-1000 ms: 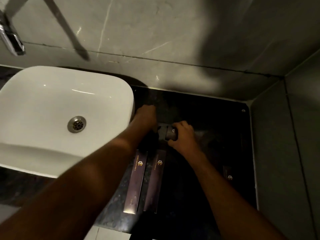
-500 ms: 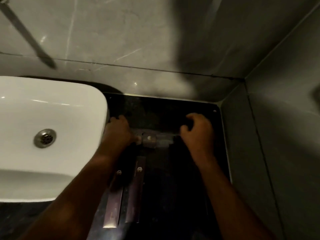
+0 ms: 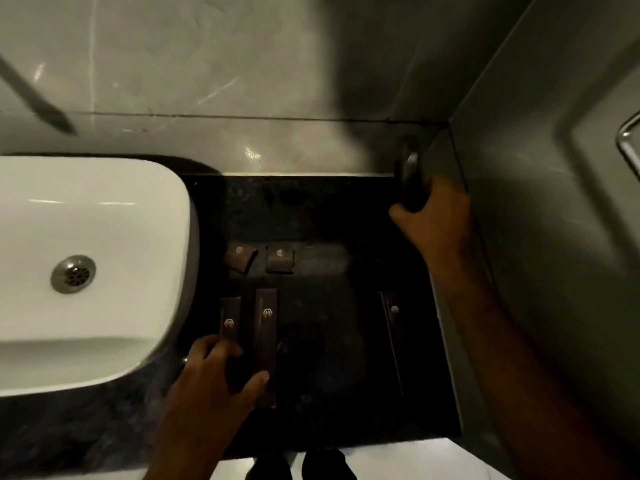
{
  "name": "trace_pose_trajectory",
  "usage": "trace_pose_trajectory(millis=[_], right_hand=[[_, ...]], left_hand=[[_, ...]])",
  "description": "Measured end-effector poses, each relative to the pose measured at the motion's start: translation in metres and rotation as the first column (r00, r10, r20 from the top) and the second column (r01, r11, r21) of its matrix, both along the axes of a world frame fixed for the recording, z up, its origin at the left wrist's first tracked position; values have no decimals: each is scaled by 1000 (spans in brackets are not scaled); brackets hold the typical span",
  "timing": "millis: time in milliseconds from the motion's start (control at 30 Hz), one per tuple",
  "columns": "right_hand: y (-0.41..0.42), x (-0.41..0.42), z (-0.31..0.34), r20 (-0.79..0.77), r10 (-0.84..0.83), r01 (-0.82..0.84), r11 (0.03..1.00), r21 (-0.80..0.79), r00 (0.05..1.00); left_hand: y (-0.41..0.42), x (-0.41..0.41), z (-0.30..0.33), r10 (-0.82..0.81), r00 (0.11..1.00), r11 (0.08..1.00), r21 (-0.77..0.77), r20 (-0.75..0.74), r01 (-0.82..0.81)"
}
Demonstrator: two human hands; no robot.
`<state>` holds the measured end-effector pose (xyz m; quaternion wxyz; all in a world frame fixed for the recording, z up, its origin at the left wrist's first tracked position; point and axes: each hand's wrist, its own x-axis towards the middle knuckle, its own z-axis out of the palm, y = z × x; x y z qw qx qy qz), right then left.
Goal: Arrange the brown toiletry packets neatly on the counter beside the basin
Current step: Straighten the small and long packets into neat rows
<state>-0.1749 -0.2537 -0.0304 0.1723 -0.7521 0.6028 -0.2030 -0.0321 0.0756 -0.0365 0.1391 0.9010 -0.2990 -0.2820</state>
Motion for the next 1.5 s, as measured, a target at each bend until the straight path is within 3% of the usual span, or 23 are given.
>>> trace_pose_trajectory(millis=[67, 167, 300, 467, 567, 733, 967, 1067, 1100, 1200, 1267, 1333, 1500], right_hand=[[79, -26, -7, -27, 86, -80, 979, 189, 996], [174, -61, -45, -118, 129, -37, 815, 578, 985], [198, -78, -82, -104, 92, -11, 798, 603, 990], [195, -123, -82, 106, -85, 39, 925, 378, 991], [189, -139, -88, -20, -70, 71, 871, 485, 997], [191, -129, -99, 84, -45, -7, 846, 533, 995], [197, -130, -96, 68, -65, 20, 852, 523, 996], [217, -124, -79, 130, -106, 45, 916, 400, 986], [231, -114, -75, 160, -97, 28, 922, 386, 982], [278, -51, -79, 153, 189, -233, 899, 370, 970], [297, -2, -88, 165, 284, -328, 827, 457, 945], [301, 33, -99, 109, 312, -324, 812, 486, 944], [295, 46, -114, 30, 259, -238, 829, 506, 965]], left_hand=[[3, -13, -7, 91, 988, 993, -58, -125, -98], [-11, -42, -25, 167, 922, 978, -60, -349, -200], [-50, -81, -56, 145, 820, 961, -119, -553, -250], [-86, -111, -77, 68, 879, 952, -231, -473, -198], [-95, -128, -80, -23, 910, 950, -292, -413, -109], [-101, -137, -92, -101, 950, 954, -301, -296, 8], [-101, -132, -81, -136, 947, 946, -323, -291, 37], [-72, -109, -67, 40, 956, 893, -419, -291, -165], [-56, -95, -64, 133, 965, 864, -450, -228, -225], [8, -36, -70, 415, 908, 835, -417, 51, -358], [36, -8, -77, 566, 821, 790, -338, 79, -512], [39, 2, -83, 587, 809, 776, -286, 2, -562], [18, -5, -95, 463, 884, 847, -259, -69, -464]])
